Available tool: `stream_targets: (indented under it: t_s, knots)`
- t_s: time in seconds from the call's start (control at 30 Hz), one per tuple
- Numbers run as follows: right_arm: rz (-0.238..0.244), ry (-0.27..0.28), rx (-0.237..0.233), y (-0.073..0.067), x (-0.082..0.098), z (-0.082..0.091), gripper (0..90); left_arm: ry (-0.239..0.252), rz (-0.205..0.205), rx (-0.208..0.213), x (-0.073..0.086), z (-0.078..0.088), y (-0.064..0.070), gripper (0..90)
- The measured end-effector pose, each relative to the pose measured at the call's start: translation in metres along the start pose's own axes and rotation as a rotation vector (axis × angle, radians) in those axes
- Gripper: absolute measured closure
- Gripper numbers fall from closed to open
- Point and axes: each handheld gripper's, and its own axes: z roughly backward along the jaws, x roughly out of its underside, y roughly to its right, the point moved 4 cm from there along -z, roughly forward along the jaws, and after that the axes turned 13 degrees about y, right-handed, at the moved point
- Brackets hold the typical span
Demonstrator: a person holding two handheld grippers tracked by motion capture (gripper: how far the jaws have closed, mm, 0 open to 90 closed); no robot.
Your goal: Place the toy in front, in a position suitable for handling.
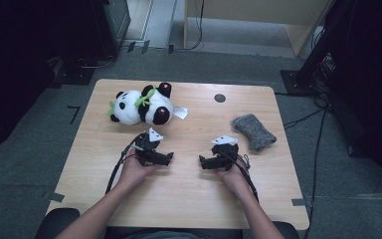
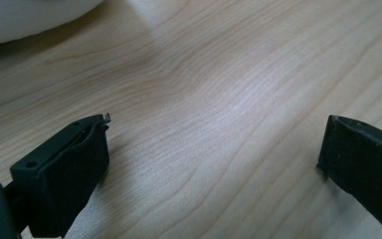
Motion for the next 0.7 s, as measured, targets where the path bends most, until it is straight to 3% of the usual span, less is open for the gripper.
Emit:
stream_targets:
  t_s: [0.27,0.6,0.7]
  knots:
    - [-0.024,-0.020,-0.003,0.004,-0.002,0.006,7.0,-0.018,0.039,0.043,-0.005,0.004,-0.008,0.0]
    - [-0.044,0.039,-0.041,0.007,-0.012,0.018,13.3,0.051,0.066,0.067,-0.019,0.021,-0.017,7.2]
    - [-0.044,0.065,-0.034,0.010,-0.015,0.022,13.7,0.085,0.067,0.074,-0.022,0.028,-0.021,15.0]
